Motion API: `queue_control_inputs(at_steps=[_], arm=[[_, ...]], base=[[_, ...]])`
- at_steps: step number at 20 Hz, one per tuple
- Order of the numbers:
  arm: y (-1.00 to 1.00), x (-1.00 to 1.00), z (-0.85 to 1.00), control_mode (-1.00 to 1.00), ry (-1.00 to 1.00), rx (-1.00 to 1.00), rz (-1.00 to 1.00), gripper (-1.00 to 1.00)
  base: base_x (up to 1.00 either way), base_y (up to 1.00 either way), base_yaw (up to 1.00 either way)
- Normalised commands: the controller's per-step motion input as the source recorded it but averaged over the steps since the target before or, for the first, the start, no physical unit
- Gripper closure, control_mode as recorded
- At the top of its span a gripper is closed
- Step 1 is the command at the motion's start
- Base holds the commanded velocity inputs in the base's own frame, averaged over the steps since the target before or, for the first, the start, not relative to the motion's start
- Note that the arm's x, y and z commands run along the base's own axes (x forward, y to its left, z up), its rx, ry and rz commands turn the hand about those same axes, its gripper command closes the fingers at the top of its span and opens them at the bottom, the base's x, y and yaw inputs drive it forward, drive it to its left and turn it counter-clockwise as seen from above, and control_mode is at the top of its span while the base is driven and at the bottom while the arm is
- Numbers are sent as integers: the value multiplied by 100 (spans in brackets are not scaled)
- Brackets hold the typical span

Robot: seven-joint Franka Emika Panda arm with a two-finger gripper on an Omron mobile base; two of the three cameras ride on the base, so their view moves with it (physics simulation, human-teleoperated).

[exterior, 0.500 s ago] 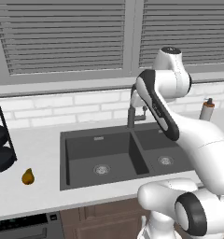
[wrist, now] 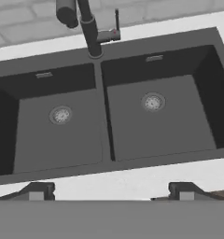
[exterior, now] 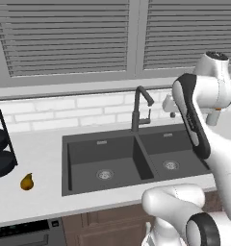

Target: Put the colander in the sink, put the pear in the colander, and turn on the sink faucet and pour water over the colander.

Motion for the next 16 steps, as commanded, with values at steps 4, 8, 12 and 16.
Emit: queue_control_inputs(at_steps=[4, 8, 12, 16], arm=[[-97, -38, 14, -100, -1, 15, -41, -100], [-100, -40, 4, -100, 0, 14, -43, -100], [-89, -30, 0, -100, 2, 8, -47, -100], [-57, -6, 0, -100, 9, 1, -39, -100]], base=[[0, 0, 0], [0, 0, 0], [0, 0, 0], [0, 0, 0]])
